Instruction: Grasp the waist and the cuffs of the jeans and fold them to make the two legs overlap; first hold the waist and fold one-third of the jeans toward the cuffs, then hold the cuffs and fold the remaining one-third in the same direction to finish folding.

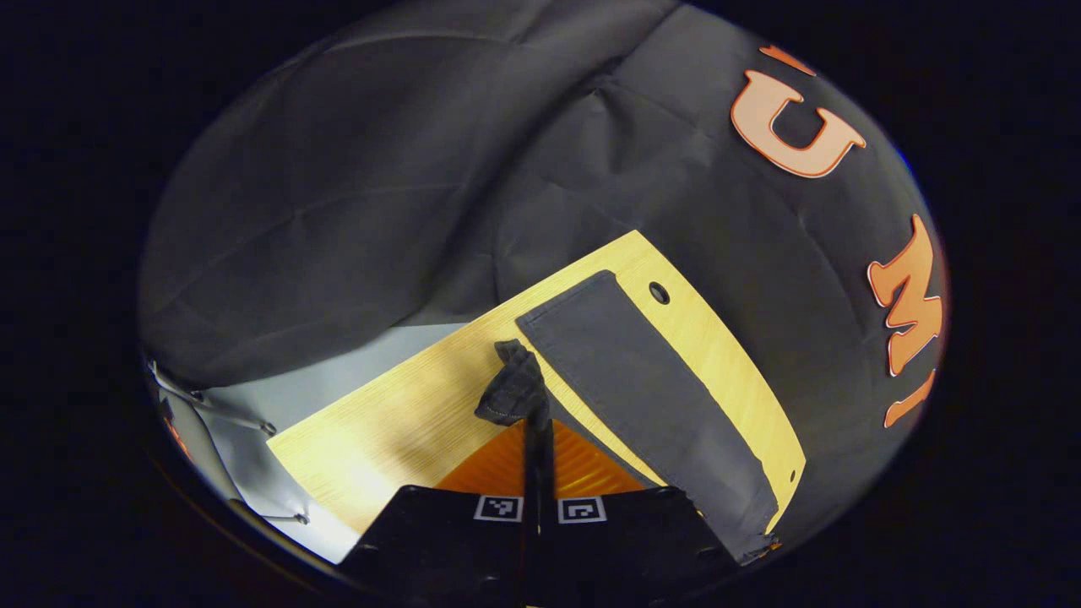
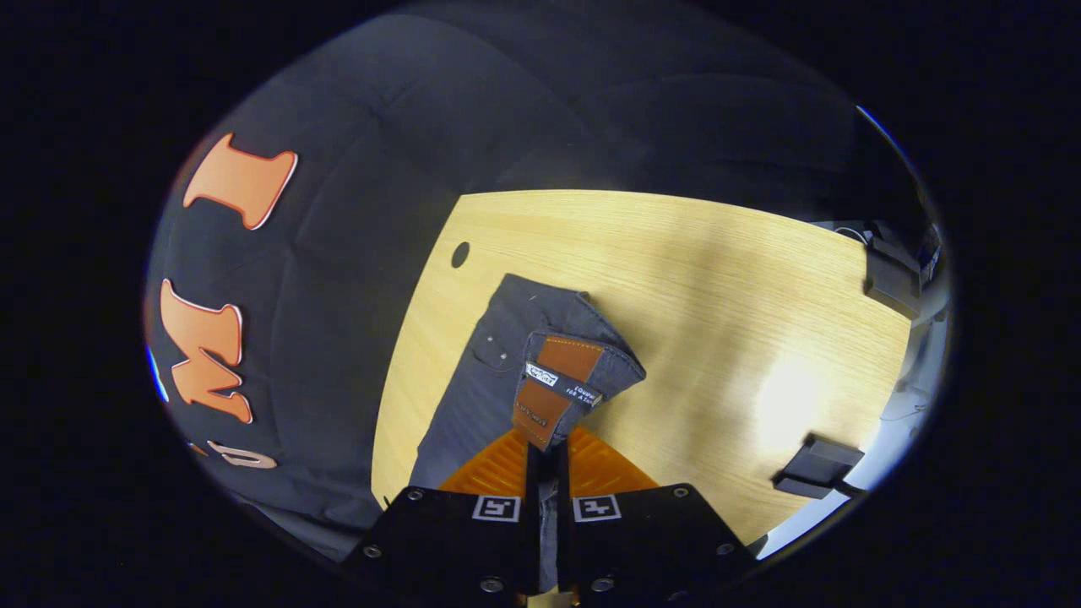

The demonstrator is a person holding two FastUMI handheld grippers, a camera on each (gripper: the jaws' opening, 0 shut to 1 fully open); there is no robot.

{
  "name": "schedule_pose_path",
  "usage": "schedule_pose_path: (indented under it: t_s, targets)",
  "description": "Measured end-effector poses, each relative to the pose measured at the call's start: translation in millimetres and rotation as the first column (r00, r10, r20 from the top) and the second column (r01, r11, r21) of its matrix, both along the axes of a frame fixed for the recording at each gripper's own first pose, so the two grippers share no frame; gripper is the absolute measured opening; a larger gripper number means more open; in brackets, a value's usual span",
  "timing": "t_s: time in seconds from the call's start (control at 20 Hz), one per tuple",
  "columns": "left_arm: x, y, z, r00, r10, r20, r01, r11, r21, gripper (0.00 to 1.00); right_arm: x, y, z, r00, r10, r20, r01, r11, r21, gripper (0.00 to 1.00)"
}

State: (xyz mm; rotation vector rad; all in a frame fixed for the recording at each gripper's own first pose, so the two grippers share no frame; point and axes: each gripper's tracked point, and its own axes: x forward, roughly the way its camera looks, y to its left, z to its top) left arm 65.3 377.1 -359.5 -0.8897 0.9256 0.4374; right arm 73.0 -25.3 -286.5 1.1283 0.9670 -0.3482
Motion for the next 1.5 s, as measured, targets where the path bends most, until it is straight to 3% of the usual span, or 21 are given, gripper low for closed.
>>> schedule_pose_path:
  t_s: [0.35,0.65,0.8,0.95,1.15,1.35,1.5]
  targets:
    - [64,13,0,1.0,0.016,0.024,-0.015,0.998,-0.068,0.01,39,13,24,0.998,-0.067,0.003,0.067,0.997,0.032,0.08]
    - [124,9,-22,0.993,-0.114,0.013,0.114,0.99,-0.087,0.01,56,17,31,0.99,-0.133,-0.035,0.134,0.991,0.023,0.08]
    - [151,12,-33,0.99,-0.144,-0.004,0.142,0.985,-0.095,0.01,64,15,30,0.986,-0.154,-0.063,0.156,0.987,0.025,0.08]
    - [180,20,-43,0.986,-0.167,-0.015,0.166,0.984,-0.059,0.01,85,19,25,0.987,-0.137,-0.079,0.14,0.99,0.032,0.08]
    - [209,47,-48,0.985,-0.171,-0.032,0.173,0.983,0.055,0.01,110,26,6,0.992,-0.078,-0.099,0.082,0.996,0.034,0.08]
    - [206,17,-64,0.968,-0.227,-0.107,0.226,0.974,-0.027,0.01,132,35,-6,0.993,-0.058,-0.102,0.065,0.996,0.068,0.08]
    - [199,4,-88,0.95,-0.242,-0.195,0.241,0.97,-0.033,0.01,136,33,-14,0.992,-0.048,-0.115,0.056,0.996,0.072,0.08]
